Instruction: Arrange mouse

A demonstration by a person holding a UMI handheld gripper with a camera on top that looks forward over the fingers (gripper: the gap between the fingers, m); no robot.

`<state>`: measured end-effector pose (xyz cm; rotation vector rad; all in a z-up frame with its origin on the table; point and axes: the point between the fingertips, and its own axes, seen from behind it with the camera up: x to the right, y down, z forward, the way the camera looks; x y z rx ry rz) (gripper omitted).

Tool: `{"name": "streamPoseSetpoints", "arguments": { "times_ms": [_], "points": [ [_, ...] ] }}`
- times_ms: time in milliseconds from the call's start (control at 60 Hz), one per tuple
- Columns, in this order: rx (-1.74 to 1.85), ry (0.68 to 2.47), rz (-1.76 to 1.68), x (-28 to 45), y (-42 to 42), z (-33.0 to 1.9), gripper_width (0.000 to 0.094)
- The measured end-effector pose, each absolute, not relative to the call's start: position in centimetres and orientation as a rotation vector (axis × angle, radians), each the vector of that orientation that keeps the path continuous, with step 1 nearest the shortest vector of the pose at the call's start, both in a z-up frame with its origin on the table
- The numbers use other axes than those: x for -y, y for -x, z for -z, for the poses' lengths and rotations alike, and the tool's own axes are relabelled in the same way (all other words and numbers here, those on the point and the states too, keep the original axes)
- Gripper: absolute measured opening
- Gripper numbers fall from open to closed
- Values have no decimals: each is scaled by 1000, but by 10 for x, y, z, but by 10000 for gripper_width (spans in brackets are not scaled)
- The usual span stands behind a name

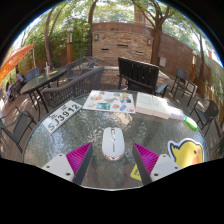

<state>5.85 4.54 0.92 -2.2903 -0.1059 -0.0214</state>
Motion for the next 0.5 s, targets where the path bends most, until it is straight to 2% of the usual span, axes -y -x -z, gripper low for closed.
{"name": "streamPoseSetpoints", "arguments": {
  "times_ms": [83,150,233,283,500],
  "points": [
    [95,2311,5,-65,-59,10,794],
    [80,2316,-31,-69,-57,18,740],
    [94,2292,-25,-75,-58,18,636],
    [121,2280,-29,-75,-56,17,485],
    [148,2275,2,-74,-56,12,363]
  ]
}}
